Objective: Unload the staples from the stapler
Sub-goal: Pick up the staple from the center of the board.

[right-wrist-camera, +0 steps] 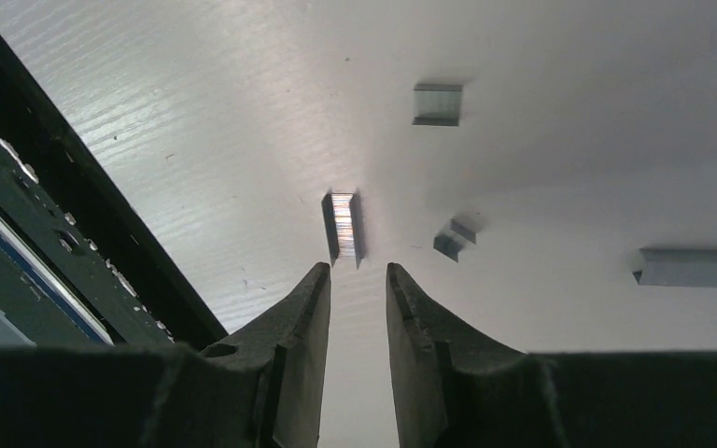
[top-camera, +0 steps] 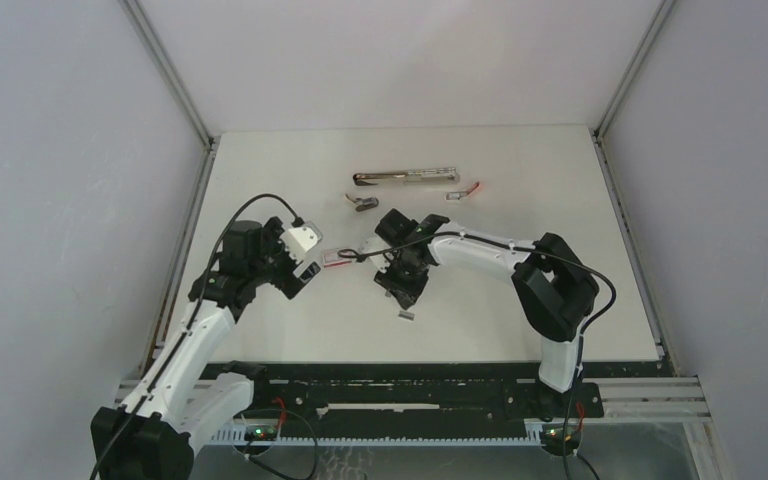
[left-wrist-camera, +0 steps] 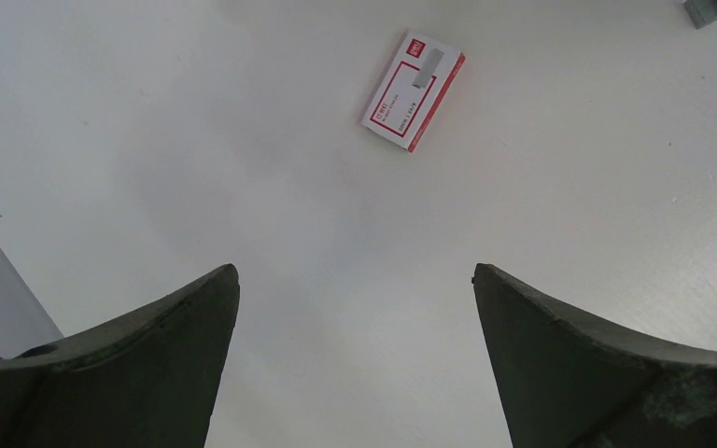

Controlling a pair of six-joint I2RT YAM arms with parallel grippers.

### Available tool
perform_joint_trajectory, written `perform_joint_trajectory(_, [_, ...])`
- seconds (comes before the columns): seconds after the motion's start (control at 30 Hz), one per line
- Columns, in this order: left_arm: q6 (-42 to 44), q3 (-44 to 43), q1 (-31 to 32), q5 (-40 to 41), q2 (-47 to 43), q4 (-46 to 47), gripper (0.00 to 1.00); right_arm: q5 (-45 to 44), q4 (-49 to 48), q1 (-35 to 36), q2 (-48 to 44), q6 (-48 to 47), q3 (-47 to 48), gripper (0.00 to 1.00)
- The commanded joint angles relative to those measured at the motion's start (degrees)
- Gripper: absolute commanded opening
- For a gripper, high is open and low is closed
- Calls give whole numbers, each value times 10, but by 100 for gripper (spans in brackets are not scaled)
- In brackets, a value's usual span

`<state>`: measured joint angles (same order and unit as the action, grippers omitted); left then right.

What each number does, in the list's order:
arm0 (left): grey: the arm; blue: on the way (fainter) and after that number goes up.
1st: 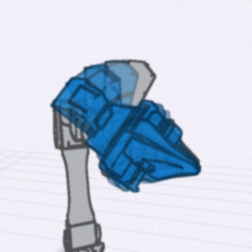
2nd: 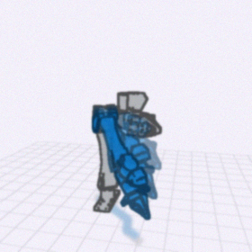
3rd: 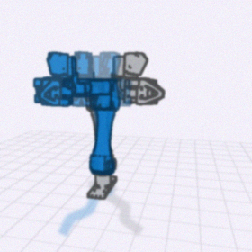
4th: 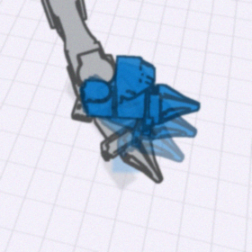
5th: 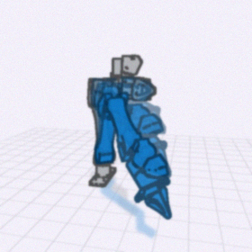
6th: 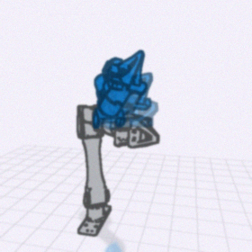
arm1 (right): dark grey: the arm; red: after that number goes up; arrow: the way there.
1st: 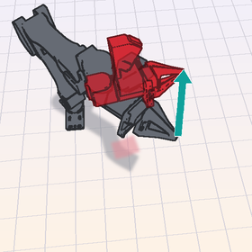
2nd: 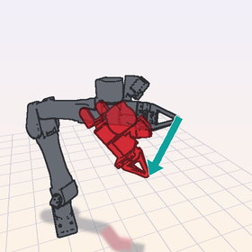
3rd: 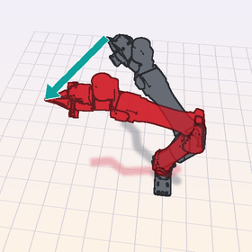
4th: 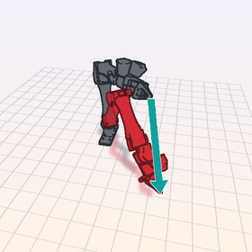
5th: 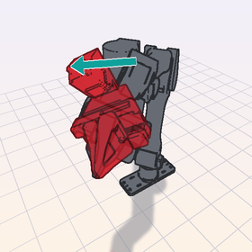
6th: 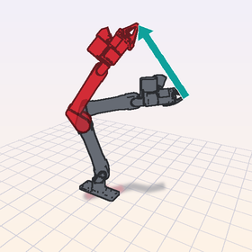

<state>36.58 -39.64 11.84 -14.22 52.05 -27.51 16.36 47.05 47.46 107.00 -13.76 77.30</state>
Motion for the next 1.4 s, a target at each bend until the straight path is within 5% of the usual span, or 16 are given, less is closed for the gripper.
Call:
perform_joint_trajectory(0.0, [0, 18, -4, -21, -25, 17, 100, -10, -13, 19, -2, -17, 2, 30])
perform_joint_trajectory(0.7, [2, 32, -12, -50, -64, 27, 100, -36, -11, 40, 44, -15, 9, 30])
perform_joint_trajectory(1.37, [3, 32, -12, -51, -60, 26, 100, -64, -13, 54, 57, -11, 17, 8])
